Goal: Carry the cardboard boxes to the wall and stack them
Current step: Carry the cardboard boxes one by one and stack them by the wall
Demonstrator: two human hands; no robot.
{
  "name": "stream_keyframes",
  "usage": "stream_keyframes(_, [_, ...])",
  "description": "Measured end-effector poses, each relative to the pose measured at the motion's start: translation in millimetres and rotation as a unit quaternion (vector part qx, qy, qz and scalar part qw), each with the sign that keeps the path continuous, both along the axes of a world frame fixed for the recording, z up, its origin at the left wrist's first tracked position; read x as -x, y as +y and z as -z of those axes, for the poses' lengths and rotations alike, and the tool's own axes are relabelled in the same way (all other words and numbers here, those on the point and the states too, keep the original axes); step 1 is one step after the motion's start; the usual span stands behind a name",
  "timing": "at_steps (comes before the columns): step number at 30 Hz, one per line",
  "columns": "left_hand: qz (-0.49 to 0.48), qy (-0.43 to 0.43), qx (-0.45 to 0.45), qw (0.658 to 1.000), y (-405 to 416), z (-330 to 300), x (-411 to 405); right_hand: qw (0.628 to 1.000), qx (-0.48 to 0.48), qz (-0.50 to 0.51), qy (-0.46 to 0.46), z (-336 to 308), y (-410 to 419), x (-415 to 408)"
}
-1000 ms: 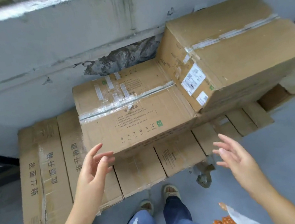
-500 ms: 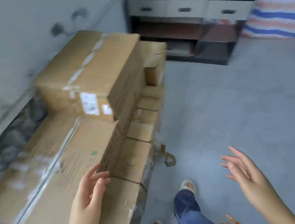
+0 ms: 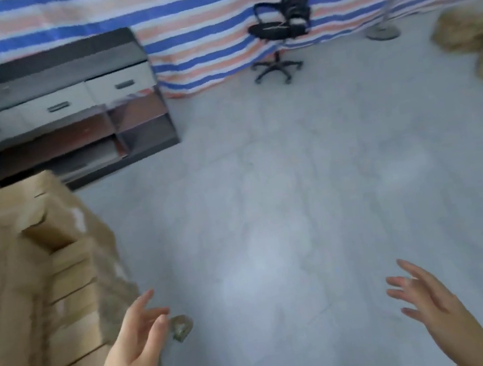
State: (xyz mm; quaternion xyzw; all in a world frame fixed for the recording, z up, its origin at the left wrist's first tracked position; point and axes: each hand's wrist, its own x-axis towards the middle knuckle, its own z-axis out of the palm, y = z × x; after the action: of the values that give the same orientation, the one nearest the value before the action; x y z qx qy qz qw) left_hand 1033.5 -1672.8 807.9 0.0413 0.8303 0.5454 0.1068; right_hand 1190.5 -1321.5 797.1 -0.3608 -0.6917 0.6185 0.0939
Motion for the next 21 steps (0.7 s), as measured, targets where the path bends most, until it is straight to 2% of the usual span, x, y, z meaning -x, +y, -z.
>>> stream_keyframes(3, [0.053,0.006,-0.021,0.998,95.1,-5.1,6.4,0.998,-0.051,0.009,-0.029,-5.1,65.2,-28.0])
stream_keyframes(8, [0.122,0.012,-0.070,0.990,247.3,-6.2,6.6,0.990,-0.090,0.100,-0.029,-9.7,169.4,-76.8])
stream_keyframes(11, [0.178,0.006,-0.078,0.981,323.1,-15.8,1.9,0.984,-0.052,0.168,-0.012,-29.5,205.0,-100.2])
stream_keyframes(16, [0.238,0.006,-0.050,0.970,415.5,-12.6,10.7,0.969,-0.032,0.245,-0.022,-11.7,250.0,-132.6])
stream_keyframes(21, [0.258,-0.012,-0.039,0.965,497.4,5.7,29.1,0.954,0.007,0.295,-0.048,3.9,308.6,-123.0])
